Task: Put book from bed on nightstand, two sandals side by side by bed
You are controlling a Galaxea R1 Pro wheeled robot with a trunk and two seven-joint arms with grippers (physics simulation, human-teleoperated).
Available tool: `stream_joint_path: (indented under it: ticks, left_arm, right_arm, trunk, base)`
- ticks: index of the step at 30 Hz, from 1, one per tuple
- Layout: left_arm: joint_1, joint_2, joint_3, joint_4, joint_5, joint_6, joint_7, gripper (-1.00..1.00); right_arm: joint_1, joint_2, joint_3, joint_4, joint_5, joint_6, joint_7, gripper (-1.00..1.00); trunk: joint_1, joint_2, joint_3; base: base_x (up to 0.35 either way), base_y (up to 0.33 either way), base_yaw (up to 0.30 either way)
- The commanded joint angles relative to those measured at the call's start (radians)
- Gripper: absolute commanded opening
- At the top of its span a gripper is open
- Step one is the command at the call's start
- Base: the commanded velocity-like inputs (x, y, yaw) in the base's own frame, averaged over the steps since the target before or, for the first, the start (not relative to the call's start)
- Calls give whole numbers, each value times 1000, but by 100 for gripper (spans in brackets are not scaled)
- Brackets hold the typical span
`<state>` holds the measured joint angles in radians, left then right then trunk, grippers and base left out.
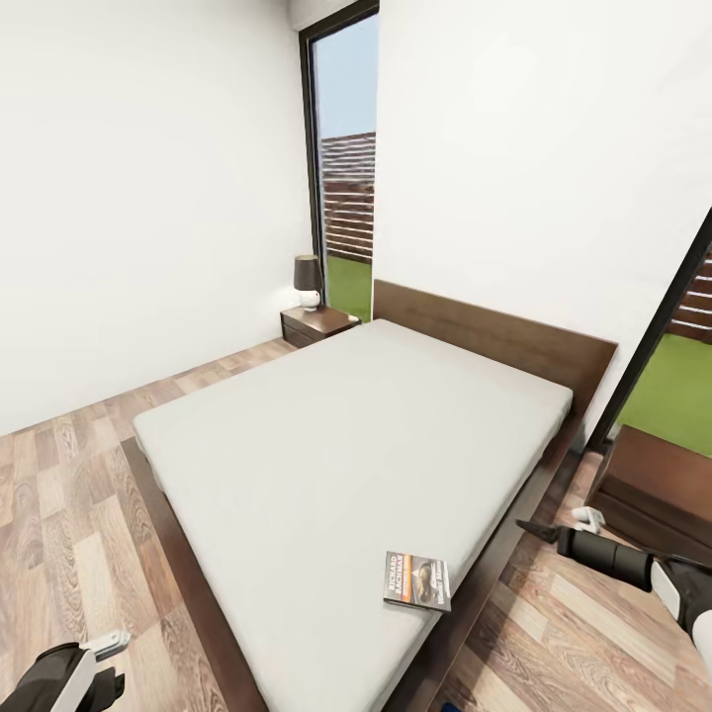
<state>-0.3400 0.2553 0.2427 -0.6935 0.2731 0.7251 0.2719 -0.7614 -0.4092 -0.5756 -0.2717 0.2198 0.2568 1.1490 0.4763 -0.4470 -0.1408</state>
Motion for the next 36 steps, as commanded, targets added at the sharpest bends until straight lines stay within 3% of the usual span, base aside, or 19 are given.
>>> stream_joint_path:
  ticks: [1, 17, 24, 36]
  left_arm:
    - [-1, 0, 0, -1, 11, 4, 7, 100]
    - [-1, -1, 0, 0, 11, 4, 1, 100]
    - [-1, 0, 1, 0, 11, 4, 1, 100]
    - [-1, 0, 1, 0, 11, 4, 2, 100]
  right_arm:
    - [-1, -1, -9, -1, 8, 18, 15, 100]
    - [3, -9, -8, -40, 7, 83, 52, 100]
    - [3, -7, 2, -67, 10, 145, 59, 100]
    - [3, -5, 21, -93, 15, 167, 66, 100]
  trunk:
    - [1, -2, -2]
    - [1, -2, -3]
    - [1, -2, -11]
    - [1, -2, -30]
  base:
    - [0, 0, 0]
    - [0, 0, 0]
    - [0, 0, 0]
    - [0, 0, 0]
